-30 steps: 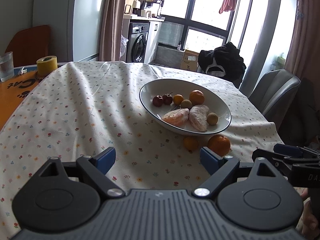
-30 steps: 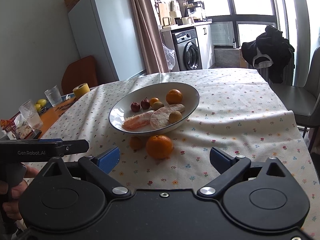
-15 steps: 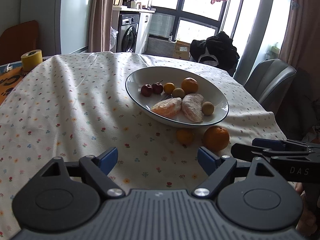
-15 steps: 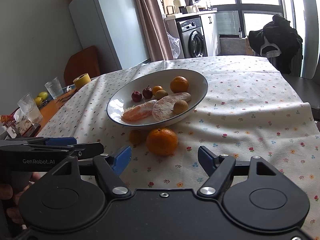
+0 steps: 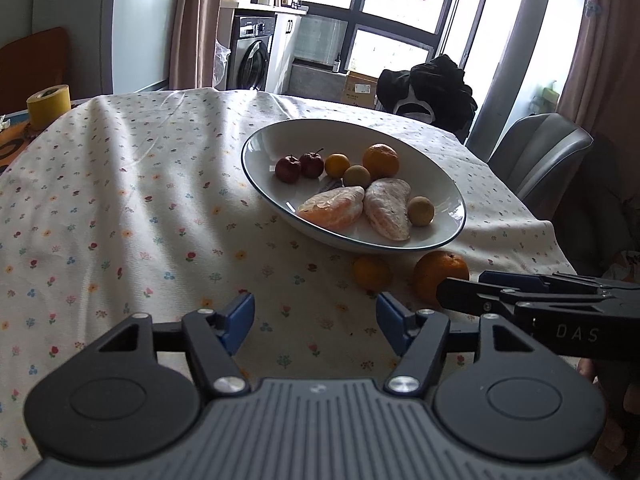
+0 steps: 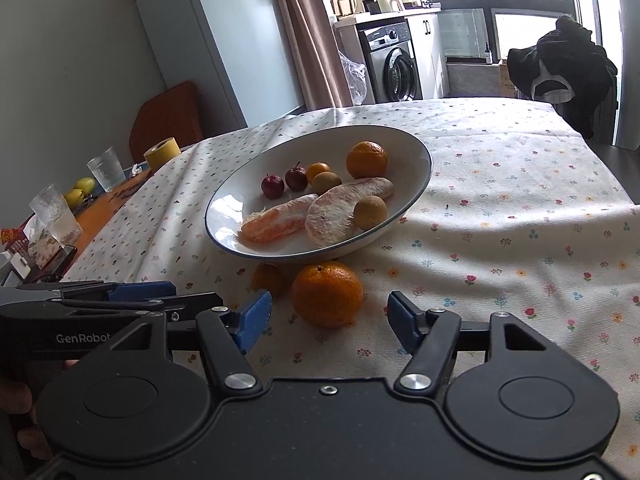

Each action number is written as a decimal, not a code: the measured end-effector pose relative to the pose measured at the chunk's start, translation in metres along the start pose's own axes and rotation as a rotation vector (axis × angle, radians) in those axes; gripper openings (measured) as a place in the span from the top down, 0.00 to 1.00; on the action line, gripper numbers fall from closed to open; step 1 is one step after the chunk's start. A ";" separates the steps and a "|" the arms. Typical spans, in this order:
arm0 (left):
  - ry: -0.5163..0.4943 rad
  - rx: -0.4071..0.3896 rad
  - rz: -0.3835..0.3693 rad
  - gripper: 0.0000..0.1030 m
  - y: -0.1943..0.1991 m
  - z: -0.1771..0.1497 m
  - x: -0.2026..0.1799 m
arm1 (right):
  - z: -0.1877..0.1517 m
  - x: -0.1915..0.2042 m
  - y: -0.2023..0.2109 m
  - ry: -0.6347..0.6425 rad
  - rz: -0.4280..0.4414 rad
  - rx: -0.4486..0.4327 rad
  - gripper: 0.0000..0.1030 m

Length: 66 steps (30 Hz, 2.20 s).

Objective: Organize fruits
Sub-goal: 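Grasp a small mandarin with the left tool while the right tool grasps a large mandarin, then lift both held mandarins and carry them over the white bowl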

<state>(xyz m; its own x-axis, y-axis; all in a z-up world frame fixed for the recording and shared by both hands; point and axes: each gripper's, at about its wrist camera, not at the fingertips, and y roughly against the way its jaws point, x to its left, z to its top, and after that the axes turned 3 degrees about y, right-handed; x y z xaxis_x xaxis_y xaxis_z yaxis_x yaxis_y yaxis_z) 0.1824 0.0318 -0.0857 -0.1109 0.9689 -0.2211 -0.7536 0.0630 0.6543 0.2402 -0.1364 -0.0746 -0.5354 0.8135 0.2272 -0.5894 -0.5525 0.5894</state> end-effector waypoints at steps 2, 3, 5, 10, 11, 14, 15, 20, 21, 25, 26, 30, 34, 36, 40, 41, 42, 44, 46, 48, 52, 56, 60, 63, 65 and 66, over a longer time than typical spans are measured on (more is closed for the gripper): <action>0.000 0.003 0.000 0.37 -0.003 0.000 0.000 | 0.001 0.000 -0.003 0.004 0.002 0.004 0.39; 0.001 0.005 0.000 0.37 -0.004 0.000 0.000 | 0.001 0.000 -0.005 0.003 0.002 0.007 0.41; 0.003 0.009 0.000 0.38 -0.006 0.001 0.000 | 0.001 0.000 -0.009 -0.003 0.002 0.013 0.45; 0.000 0.012 -0.005 0.38 -0.011 0.003 -0.003 | 0.002 -0.001 -0.012 -0.004 0.004 0.016 0.61; -0.001 0.014 -0.008 0.38 -0.012 0.004 -0.004 | 0.001 -0.002 -0.012 -0.010 0.003 0.013 0.62; -0.008 0.016 -0.014 0.38 -0.015 0.004 -0.008 | 0.000 -0.007 -0.009 -0.022 -0.004 0.010 0.62; -0.009 0.015 -0.017 0.38 -0.016 0.005 -0.009 | 0.000 -0.008 -0.008 -0.023 -0.008 0.010 0.62; -0.016 0.011 -0.021 0.38 -0.021 0.006 -0.017 | -0.002 -0.012 -0.002 -0.022 -0.046 0.002 0.62; -0.018 0.011 -0.022 0.38 -0.023 0.006 -0.019 | -0.003 -0.013 -0.001 -0.023 -0.055 0.001 0.62; -0.029 0.006 -0.016 0.38 -0.027 0.006 -0.026 | -0.006 -0.016 0.002 -0.028 -0.071 -0.002 0.62; -0.029 0.004 -0.014 0.38 -0.028 0.006 -0.027 | -0.006 -0.016 0.004 -0.027 -0.076 -0.003 0.62; -0.029 -0.008 -0.012 0.45 -0.030 0.009 -0.031 | -0.007 -0.017 0.008 -0.026 -0.095 -0.011 0.62; -0.031 -0.011 -0.019 0.63 -0.032 0.010 -0.034 | -0.008 -0.019 0.011 -0.031 -0.104 -0.017 0.62; -0.027 0.004 -0.024 0.76 -0.034 0.010 -0.035 | -0.008 -0.018 0.011 -0.033 -0.105 -0.018 0.62; -0.025 0.000 -0.023 0.78 -0.029 0.008 -0.034 | -0.008 -0.017 0.014 -0.030 -0.105 -0.024 0.62; -0.024 -0.001 -0.023 0.78 -0.028 0.007 -0.034 | -0.008 -0.016 0.014 -0.029 -0.105 -0.027 0.62; -0.022 -0.004 -0.023 0.78 -0.026 0.007 -0.033 | -0.008 -0.016 0.015 -0.028 -0.106 -0.029 0.62; -0.021 -0.008 -0.019 0.78 -0.022 0.007 -0.031 | -0.008 -0.014 0.017 -0.027 -0.106 -0.033 0.62; -0.019 -0.013 -0.016 0.78 -0.018 0.007 -0.029 | -0.008 -0.013 0.019 -0.026 -0.106 -0.037 0.62; -0.018 -0.020 -0.009 0.78 -0.014 0.006 -0.028 | -0.008 -0.011 0.021 -0.023 -0.106 -0.041 0.62; -0.016 -0.031 -0.003 0.78 -0.005 0.006 -0.025 | -0.008 -0.008 0.027 -0.018 -0.105 -0.050 0.62; -0.016 -0.045 0.003 0.78 0.004 0.006 -0.023 | -0.007 -0.005 0.034 -0.012 -0.107 -0.062 0.62; -0.012 -0.056 0.009 0.78 0.013 0.004 -0.020 | -0.007 -0.001 0.039 -0.005 -0.107 -0.073 0.62; -0.010 -0.066 0.011 0.78 0.019 0.004 -0.019 | -0.006 0.002 0.042 0.001 -0.106 -0.080 0.62; -0.011 -0.073 0.011 0.78 0.024 0.003 -0.018 | -0.005 0.004 0.044 0.004 -0.107 -0.086 0.62; -0.011 -0.078 0.012 0.78 0.026 0.004 -0.018 | -0.005 0.005 0.046 0.006 -0.107 -0.089 0.62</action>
<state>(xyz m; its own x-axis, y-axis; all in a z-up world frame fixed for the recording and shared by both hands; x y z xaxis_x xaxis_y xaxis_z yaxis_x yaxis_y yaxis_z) 0.1671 0.0169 -0.0622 -0.1133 0.9720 -0.2059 -0.8006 0.0334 0.5982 0.2074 -0.1587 -0.0509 -0.4701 0.8676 0.1619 -0.6945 -0.4769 0.5388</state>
